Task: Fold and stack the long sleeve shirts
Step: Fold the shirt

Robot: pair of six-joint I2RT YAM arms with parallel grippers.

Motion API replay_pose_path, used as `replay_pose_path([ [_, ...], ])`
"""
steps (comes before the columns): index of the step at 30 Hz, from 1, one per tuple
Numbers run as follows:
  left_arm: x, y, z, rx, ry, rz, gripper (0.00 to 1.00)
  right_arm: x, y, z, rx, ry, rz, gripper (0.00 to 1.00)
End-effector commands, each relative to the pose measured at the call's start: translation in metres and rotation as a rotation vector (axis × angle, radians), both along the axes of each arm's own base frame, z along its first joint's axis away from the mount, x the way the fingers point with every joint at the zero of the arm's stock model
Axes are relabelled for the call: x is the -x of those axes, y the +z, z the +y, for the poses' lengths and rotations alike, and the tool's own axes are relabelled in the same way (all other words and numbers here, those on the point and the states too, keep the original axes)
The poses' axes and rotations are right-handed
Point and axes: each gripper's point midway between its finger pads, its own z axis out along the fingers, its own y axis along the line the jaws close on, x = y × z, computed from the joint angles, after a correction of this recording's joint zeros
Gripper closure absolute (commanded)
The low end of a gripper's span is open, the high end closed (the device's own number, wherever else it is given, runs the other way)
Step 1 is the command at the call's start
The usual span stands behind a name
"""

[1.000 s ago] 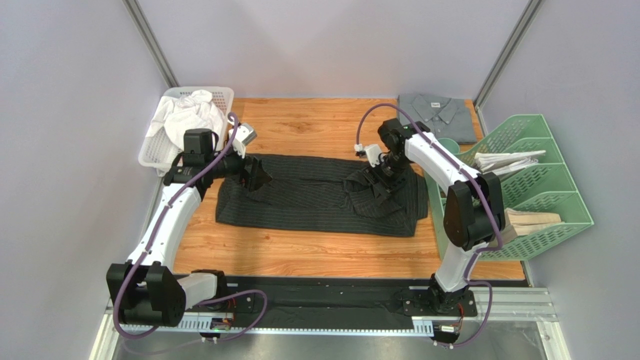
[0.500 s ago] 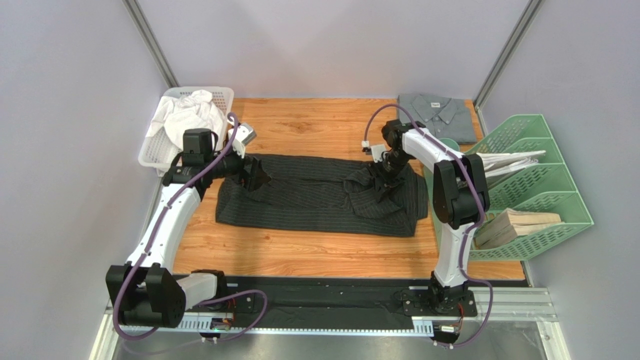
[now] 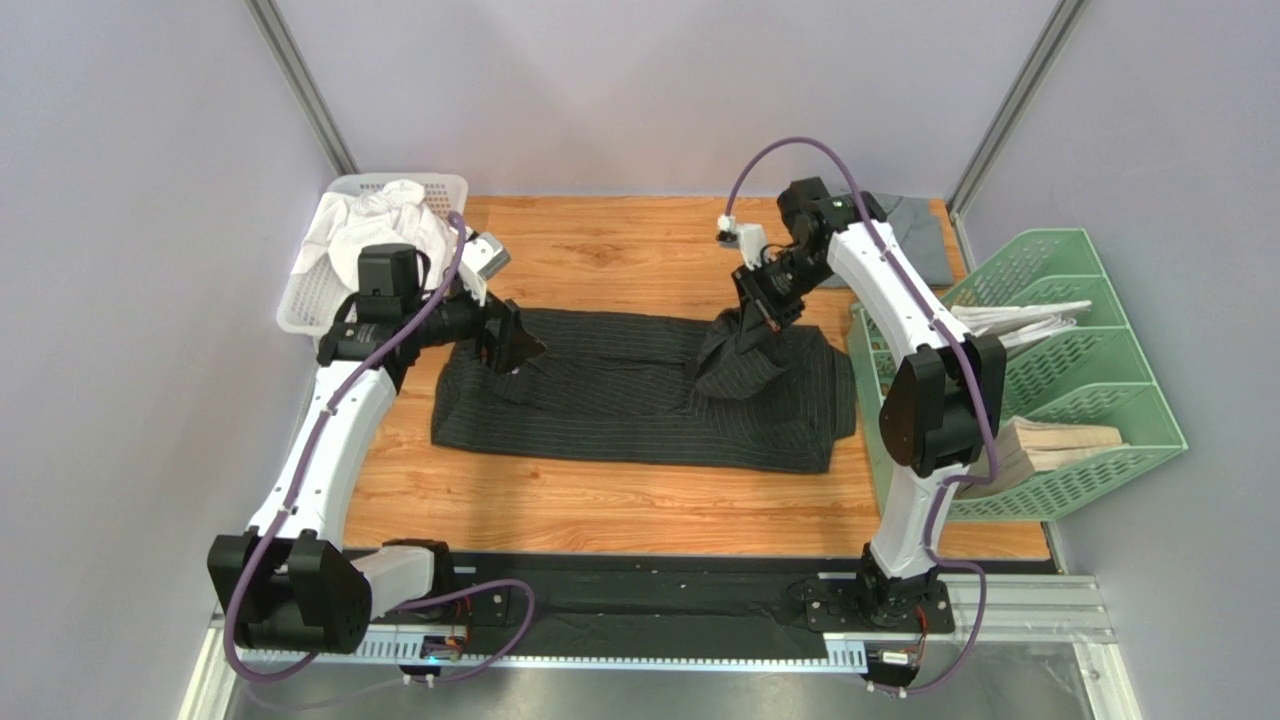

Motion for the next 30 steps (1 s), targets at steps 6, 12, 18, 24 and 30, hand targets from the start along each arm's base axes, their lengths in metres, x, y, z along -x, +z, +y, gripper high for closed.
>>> replay_pose_path([
  [6, 0.008, 0.043, -0.045, 0.141, -0.234, -0.025, 0.06, 0.041, 0.021, 0.005, -0.005, 0.115, 0.075, 1.0],
  [12, -0.003, 0.031, -0.042, 0.09, -0.186, -0.014, 0.07, 0.053, -0.062, -0.058, 0.4, 0.091, 0.26, 1.0],
  [18, 0.004, 0.024, -0.041, 0.081, -0.189, -0.004, 0.07, 0.083, -0.056, -0.056, 0.343, 0.185, 0.387, 0.79],
  [24, 0.008, 0.022, -0.039, 0.075, -0.182, -0.006, 0.07, 0.079, -0.058, -0.057, 0.333, 0.22, 0.329, 0.69],
  [30, 0.014, 0.02, -0.037, 0.07, -0.174, -0.005, 0.07, 0.076, -0.047, -0.057, 0.315, 0.205, 0.223, 0.67],
])
